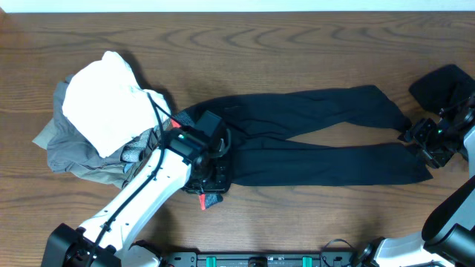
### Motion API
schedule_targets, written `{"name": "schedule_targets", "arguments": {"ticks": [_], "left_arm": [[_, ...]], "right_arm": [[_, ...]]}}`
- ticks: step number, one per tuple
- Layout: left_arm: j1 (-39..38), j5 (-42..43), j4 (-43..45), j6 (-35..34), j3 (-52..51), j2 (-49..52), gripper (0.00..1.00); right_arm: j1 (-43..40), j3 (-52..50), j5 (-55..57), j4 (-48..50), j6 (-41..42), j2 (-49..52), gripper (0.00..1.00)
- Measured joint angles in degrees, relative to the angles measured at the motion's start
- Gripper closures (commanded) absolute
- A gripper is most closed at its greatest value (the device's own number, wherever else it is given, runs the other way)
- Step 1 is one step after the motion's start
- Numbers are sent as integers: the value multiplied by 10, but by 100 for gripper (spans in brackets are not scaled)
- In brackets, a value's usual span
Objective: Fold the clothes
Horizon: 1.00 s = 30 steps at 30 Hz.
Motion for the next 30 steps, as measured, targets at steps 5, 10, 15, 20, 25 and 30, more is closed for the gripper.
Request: {"name": "schedule_targets", "arguments": {"ticks": [5,10,15,20,25,30], "left_arm": [[-17,-5,-3,-12,0,0,77],[-17,-45,-58,-17,0,0,63],[-17,-95,-73,-43,-2,0,47],[-17,-105,-31,-69,-51,0,44],[-17,-79,60,-76,-123,0,50],[-17,-68,102,-69,-146,0,65]], "right_arm": [[0,0,0,0,0,0,33],[0,0,0,0,0,0,33],[0,0,0,0,0,0,31],[0,0,0,-1,0,0,31],[0,0,0,-1,0,0,31],[0,0,0,-1,0,0,31]]}}
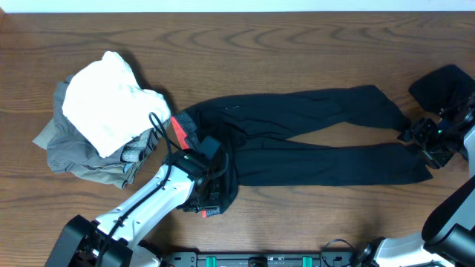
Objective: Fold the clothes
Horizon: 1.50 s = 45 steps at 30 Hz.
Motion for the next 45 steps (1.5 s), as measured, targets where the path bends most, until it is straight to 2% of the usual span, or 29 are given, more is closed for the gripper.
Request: {"name": "schedule_targets", "arguments": {"ticks": [3,8,10,12,14,17,20,21,22,23,27,31,35,41,44,45], "left_arm": [[0,17,20,12,0,0,66],[0,46,33,34,0,0,76],[0,53,33,40,0,1,76],[0,64,33,46,0,3,69],[0,77,33,55,0,9,57],[0,89,37,56,-2,18,56],[0,97,41,56,-4,34,73],[0,98,42,57,-4,38,81],[0,100,43,55,-4,43,93],[0,100,44,55,-4,46,94],[3,102,23,60,-3,50,94],[37,78,-78,58,20,46,94],[109,11,-165,60,64,11,94],[206,-42,-172,71,85,-47,94],[229,-25,-170,87,85,-49,83],[229,-12,-167,94,85,-49,75]], "right_arm": [[0,0,0,0,0,0,32],[0,0,0,0,0,0,32],[0,0,0,0,0,0,33],[0,0,0,0,0,0,33],[0,0,0,0,0,0,33],[0,0,0,0,0,0,33],[0,0,0,0,0,0,33],[0,0,0,0,0,0,33],[0,0,0,0,0,0,34],[0,0,0,0,0,0,34],[0,0,0,0,0,0,34],[0,0,0,0,0,0,33],[0,0,9,0,0,0,32],[0,0,51,-1,0,0,28],[-2,0,73,-2,3,0,28],[-5,0,76,-2,5,0,28]]}}
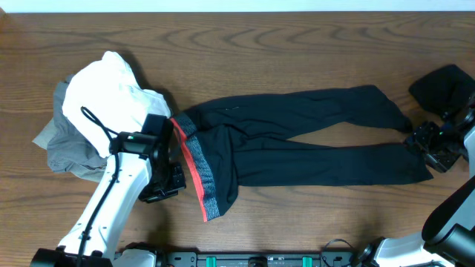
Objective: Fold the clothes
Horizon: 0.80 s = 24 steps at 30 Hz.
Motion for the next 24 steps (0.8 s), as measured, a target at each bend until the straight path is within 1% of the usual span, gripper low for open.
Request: {"name": "schedule_targets", "arguments": {"ticks": [1,2,7,9,10,15,19,20,24], "left_arm": [[-2,13,5,6,0,0,67],[-5,26,12,8,-2,0,64],[-42,97,68,16,-46,0,48],[-55,116,84,19,-66,0,38],[-61,127,96,21,-78,0,36],[-71,173,143,20,-111,1,35],[-71,201,158,21,-130,17,35],[-71,205,162,20,-136,25,36],[-71,219,176,19,-145,70,48]], "right_arm": [[-4,0,2,0,1,0,28],[-7,0,5,0,2,0,28],[-16,0,12,-4,5,0,28],[-16,0,12,-4,6,0,28],[-16,0,12,-4,7,0,28],[-16,0,12,-3,7,0,28],[-16,0,9,-3,7,0,29],[-16,0,8,-3,7,0,29],[-16,0,5,-4,7,0,30]]}}
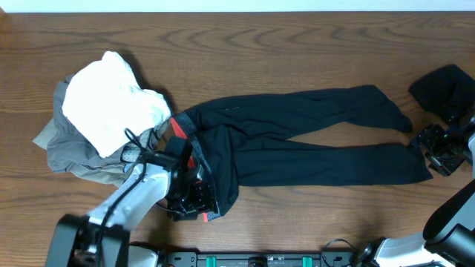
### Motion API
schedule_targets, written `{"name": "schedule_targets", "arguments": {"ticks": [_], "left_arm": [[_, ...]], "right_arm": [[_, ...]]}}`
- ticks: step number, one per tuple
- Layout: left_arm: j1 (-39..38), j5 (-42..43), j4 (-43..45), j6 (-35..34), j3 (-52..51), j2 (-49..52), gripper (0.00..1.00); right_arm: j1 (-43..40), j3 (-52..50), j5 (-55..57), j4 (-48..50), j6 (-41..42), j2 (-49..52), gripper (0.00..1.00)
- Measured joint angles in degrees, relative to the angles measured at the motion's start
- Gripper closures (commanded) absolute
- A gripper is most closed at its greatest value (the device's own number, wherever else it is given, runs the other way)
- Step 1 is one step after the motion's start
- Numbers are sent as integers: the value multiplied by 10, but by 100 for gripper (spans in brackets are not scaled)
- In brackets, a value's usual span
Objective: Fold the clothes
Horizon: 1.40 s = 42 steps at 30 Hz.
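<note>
Black trousers [297, 141] lie flat across the table, the waist at the left and both legs running to the right. A red and grey waistband [178, 130] shows at the waist's upper end. My left gripper [191, 199] sits over the waist's lower end and covers most of the band; its jaws are hidden by its own body. My right gripper [439, 150] hovers just right of the leg cuffs [419, 169], apart from the cloth. How its fingers stand is too small to read.
A heap of white cloth [111, 100] on grey cloth [67, 152] lies at the left, close to the waist. A crumpled black garment [445, 85] sits at the far right, behind the right gripper. The table's front edge is just below the left arm.
My left gripper was left of the laid-out waistband and is now on top of its lower end, hiding most of the red stripe. My right gripper has shifted slightly right, away from the cuffs.
First my left gripper sat on the waist with the band barely showing. Then it was lower, with red showing at the top. Later the whole red band lay open, with the gripper off to its left. Now it covers the band's lower end. The right gripper stayed by the cuffs.
</note>
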Motion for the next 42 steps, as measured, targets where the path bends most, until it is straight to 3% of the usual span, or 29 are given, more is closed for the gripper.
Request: {"name": "schedule_targets", "arguments": {"ticks": [7,13,22,26,35,42], "left_arm": [[0,25,26,-2,0,50,94],[7,15,-6,2,13,50,94],[85,-101,-116,5,105,3,94],[119,-147,-133,7,130,-27,94],[186,-214,-148,16,151,-39,94],[193,-226,-148,29,176,-39,94]], "right_arm": [[0,0,-2,-2,0,0,30],[0,0,-2,-3,0,0,31],[0,0,-2,-3,1,0,27],[0,0,-1,-10,2,0,14],[-59,0,3,-40,-1,2,21],[-85,-10,-7,-16,0,41,27]]}}
